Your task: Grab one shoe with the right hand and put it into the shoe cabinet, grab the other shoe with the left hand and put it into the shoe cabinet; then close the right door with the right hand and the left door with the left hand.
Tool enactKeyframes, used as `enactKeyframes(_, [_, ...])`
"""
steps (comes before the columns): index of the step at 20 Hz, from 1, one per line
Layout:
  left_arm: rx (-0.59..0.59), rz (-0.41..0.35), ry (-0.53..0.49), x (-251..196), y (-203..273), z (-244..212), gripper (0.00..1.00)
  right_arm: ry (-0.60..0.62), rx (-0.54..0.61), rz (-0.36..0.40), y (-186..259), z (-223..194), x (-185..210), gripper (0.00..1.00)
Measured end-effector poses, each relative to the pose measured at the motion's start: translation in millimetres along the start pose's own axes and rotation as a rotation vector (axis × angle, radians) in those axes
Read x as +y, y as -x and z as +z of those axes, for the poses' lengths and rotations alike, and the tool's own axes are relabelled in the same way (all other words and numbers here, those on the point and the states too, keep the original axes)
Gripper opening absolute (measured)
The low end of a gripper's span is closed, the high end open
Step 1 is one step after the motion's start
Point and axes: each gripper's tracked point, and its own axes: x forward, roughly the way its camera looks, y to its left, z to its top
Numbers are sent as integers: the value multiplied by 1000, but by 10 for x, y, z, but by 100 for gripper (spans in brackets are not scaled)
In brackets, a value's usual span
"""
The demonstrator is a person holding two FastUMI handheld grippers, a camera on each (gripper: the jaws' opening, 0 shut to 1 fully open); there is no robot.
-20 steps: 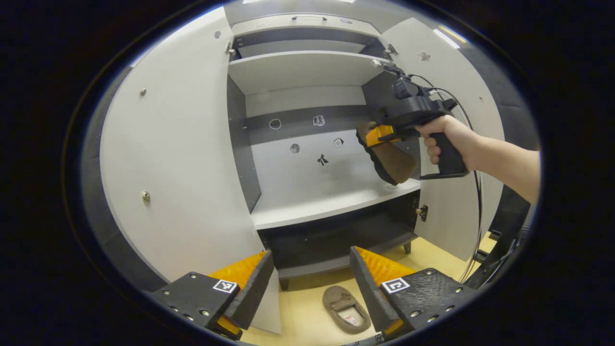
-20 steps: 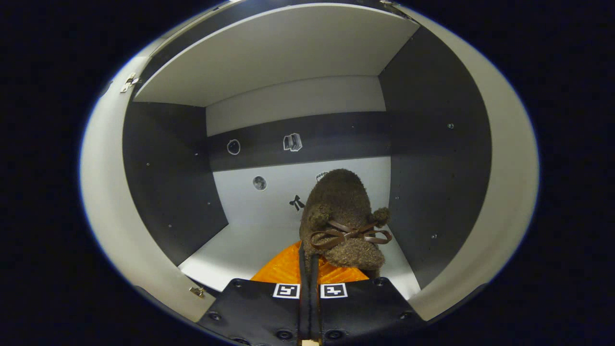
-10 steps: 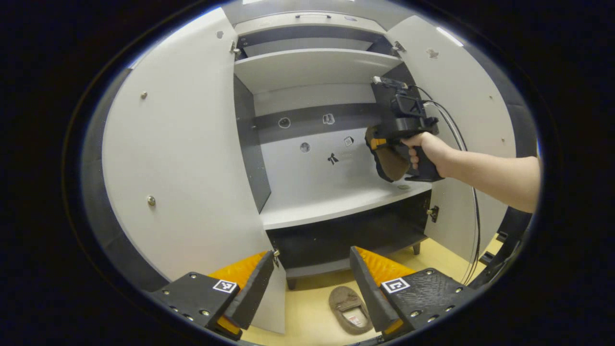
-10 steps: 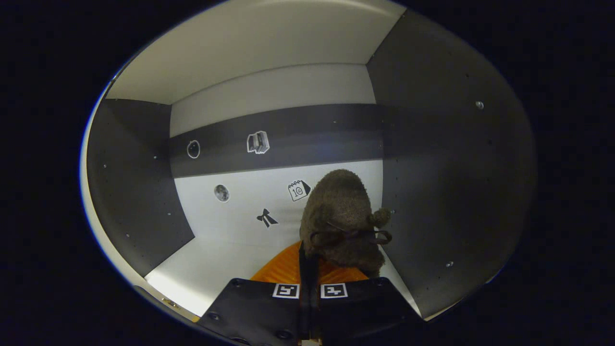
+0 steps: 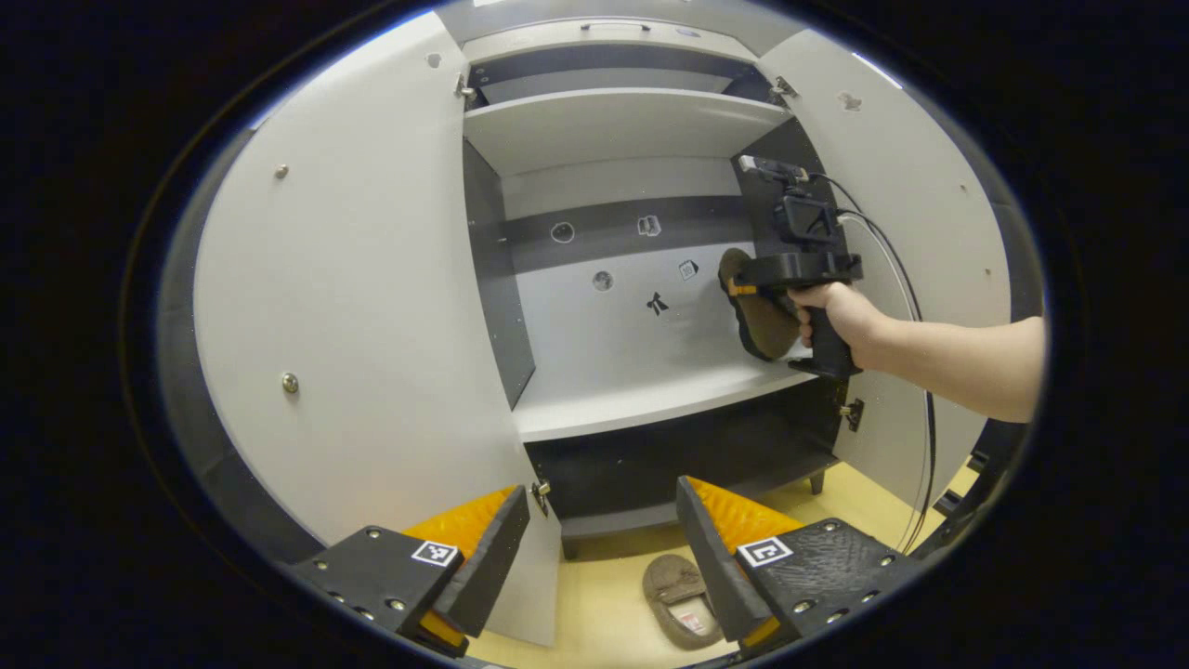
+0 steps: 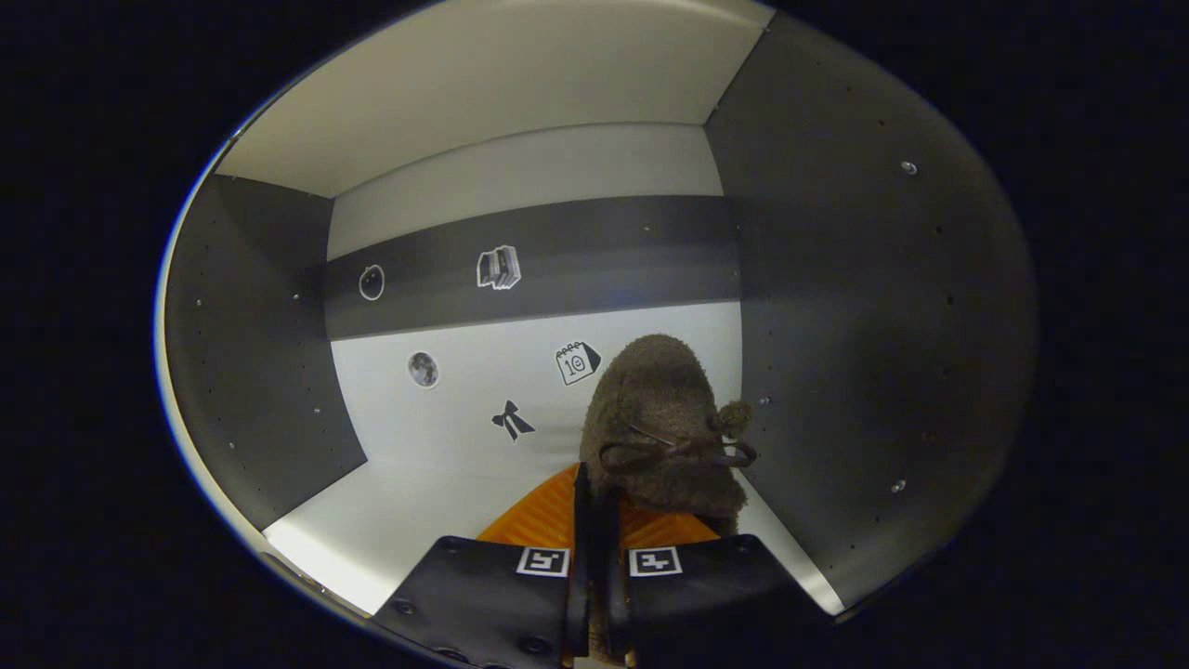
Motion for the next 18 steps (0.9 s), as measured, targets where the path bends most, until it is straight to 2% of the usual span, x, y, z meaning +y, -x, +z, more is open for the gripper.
enactKeyframes(2, [-8,-5,-2,-12,-8,13,96,-14,37,-14,-23,-121,2,29])
enactKeyframes(4, [-14,-6,-4,-9,-13,21,96,-37,46,-11,35,-186,33,31])
enactKeyframes(7, [-22,-4,4,11,4,15,96,-40,43,10,144,-140,88,87])
enactKeyframes(8, [-21,-3,6,20,9,6,89,-32,28,5,202,-79,88,92])
enactKeyframes(9, [-18,-1,8,30,19,-18,96,-25,15,6,255,-31,98,93])
enactKeyframes(10, [-15,2,10,43,21,-37,96,-20,5,3,336,15,98,92])
enactKeyframes(11, [-11,6,12,51,26,-53,96,-17,-7,-1,416,68,94,98])
enactKeyframes(18, [41,-23,29,20,7,-288,96,-13,-84,9,1176,212,142,98])
